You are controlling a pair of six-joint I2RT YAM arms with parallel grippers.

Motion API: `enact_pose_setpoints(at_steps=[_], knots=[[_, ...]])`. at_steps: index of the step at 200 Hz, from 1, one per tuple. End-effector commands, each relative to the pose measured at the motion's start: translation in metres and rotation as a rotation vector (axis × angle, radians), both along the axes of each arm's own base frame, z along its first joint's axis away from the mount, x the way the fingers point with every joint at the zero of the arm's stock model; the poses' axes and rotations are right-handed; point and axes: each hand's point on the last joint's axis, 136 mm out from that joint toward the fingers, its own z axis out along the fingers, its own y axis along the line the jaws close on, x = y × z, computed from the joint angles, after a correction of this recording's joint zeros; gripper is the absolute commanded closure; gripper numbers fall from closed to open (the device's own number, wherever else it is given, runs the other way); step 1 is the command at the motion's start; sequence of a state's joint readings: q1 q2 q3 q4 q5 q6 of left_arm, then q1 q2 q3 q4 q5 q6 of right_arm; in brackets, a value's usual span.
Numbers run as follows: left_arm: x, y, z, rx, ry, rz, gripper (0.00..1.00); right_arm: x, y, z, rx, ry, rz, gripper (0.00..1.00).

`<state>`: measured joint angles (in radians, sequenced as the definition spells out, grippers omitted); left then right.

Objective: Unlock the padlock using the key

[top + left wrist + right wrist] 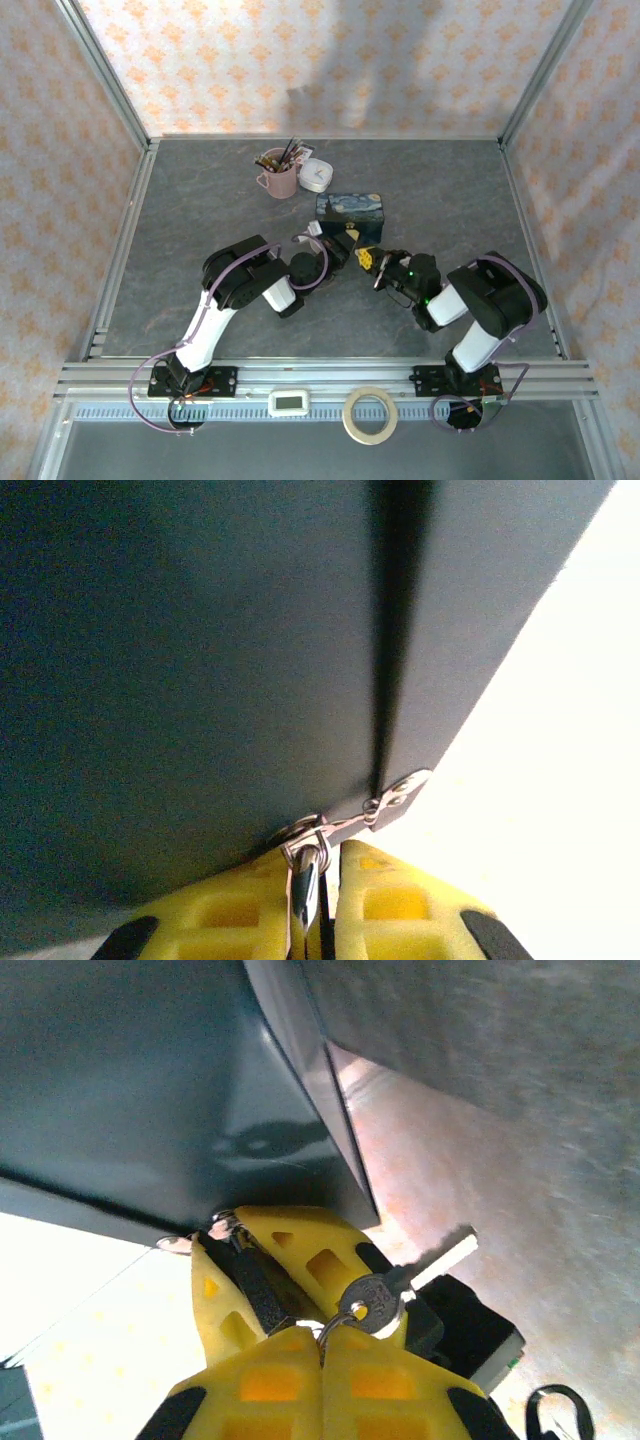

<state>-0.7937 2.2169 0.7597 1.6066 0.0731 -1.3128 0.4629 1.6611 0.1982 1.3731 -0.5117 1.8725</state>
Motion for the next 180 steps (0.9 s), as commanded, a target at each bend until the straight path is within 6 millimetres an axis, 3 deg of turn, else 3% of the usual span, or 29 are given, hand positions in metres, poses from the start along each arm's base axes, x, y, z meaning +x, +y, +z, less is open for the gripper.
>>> enact_pose_setpoints(at_steps=[1,25,51,71,87,131,180], knots=[[-0.034,-0.012,0.031,-0.071,-0.162,-0.108,1.0,0.029,-0.026,0.124,0.497,-0.202,-0.157,1.0],[-0.024,-0.002,0.028,-0.142,-0.085,-0.061,1.0,0.024,-0.009,0.092,0.252,-0.216,-0.071,1.0],[-0.016,0.005,0.022,-0.129,-0.017,-0.023,1.0,0.021,0.004,0.06,-0.119,-0.306,0.033,0.86],[-0.013,0.006,0.019,-0.095,0.019,-0.01,1.0,0.02,-0.003,0.034,-0.428,-0.316,0.069,0.76],[-0.011,0.005,0.017,-0.102,0.05,-0.007,1.0,0.017,-0.013,0.03,-0.6,-0.354,0.077,0.72],[-0.007,0.002,0.013,-0.109,0.107,-0.003,1.0,0.002,-0.016,0.014,-0.768,-0.368,0.148,0.66],[-0.005,0.001,0.011,-0.071,0.148,0.017,1.0,-0.001,-0.007,0.018,-0.798,-0.405,0.166,0.66]])
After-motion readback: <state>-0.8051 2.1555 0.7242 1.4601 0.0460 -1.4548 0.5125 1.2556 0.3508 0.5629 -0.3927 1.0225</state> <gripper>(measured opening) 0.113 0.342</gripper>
